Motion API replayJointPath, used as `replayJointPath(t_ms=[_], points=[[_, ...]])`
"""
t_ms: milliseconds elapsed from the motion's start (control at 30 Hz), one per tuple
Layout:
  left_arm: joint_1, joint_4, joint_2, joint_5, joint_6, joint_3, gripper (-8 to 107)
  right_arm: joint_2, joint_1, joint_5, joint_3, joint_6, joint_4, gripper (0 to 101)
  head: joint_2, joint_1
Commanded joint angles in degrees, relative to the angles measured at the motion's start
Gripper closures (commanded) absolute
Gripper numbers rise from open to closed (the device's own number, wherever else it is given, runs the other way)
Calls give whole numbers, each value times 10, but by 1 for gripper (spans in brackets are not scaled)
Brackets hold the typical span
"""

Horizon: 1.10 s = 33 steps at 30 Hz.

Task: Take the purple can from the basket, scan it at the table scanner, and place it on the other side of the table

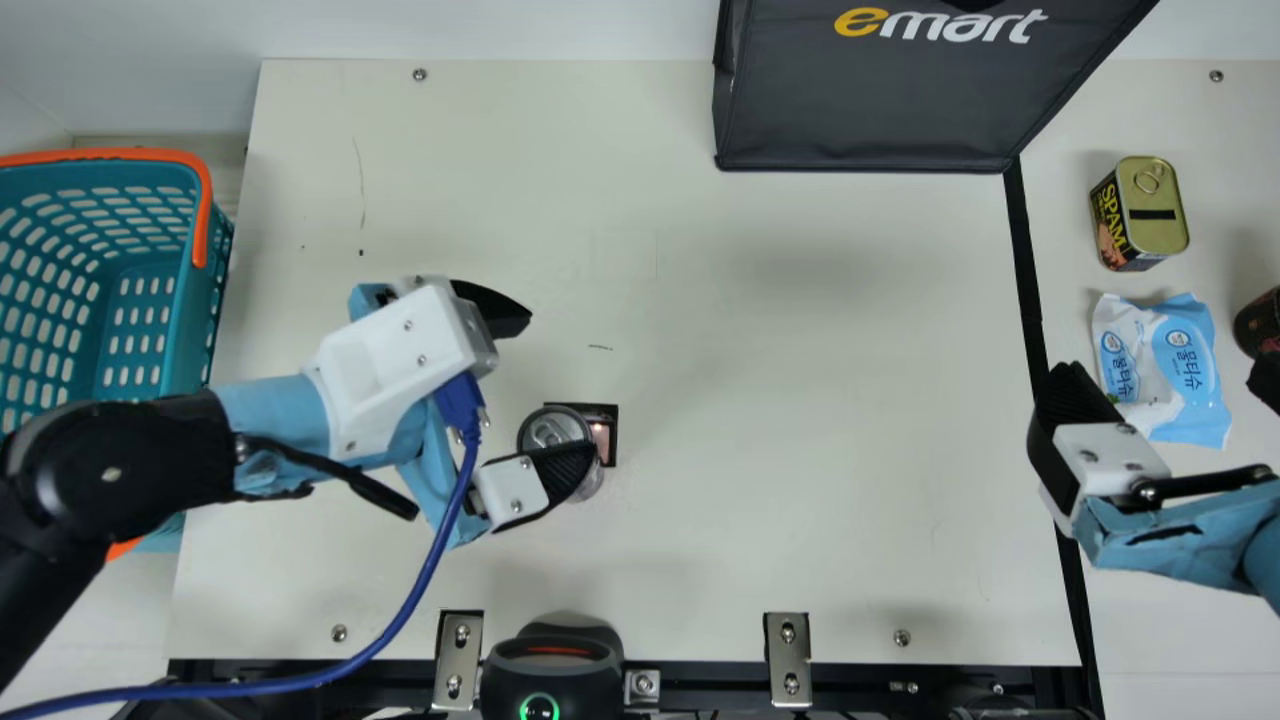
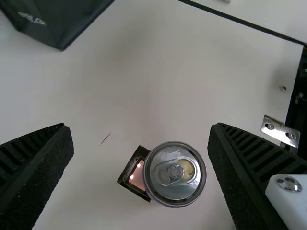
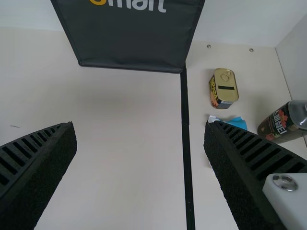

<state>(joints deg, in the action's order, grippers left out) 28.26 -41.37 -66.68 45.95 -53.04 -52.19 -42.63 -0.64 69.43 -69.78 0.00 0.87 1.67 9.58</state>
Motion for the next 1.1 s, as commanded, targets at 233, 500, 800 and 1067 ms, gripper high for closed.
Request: replayJointPath(t_ms=[233,500,800,1067], points=[[9,66,18,8,142,-21,9,0,0,0,0,0,0,6,-1,-17],[9,80,18,10,211,-22,9,0,0,0,0,0,0,6,-1,-17],[9,80,18,10,211,-22,9,0,0,0,0,0,0,6,-1,-17],[30,105,17,-2,242,-19,9,0,0,-1,0,0,0,6,-1,-17]])
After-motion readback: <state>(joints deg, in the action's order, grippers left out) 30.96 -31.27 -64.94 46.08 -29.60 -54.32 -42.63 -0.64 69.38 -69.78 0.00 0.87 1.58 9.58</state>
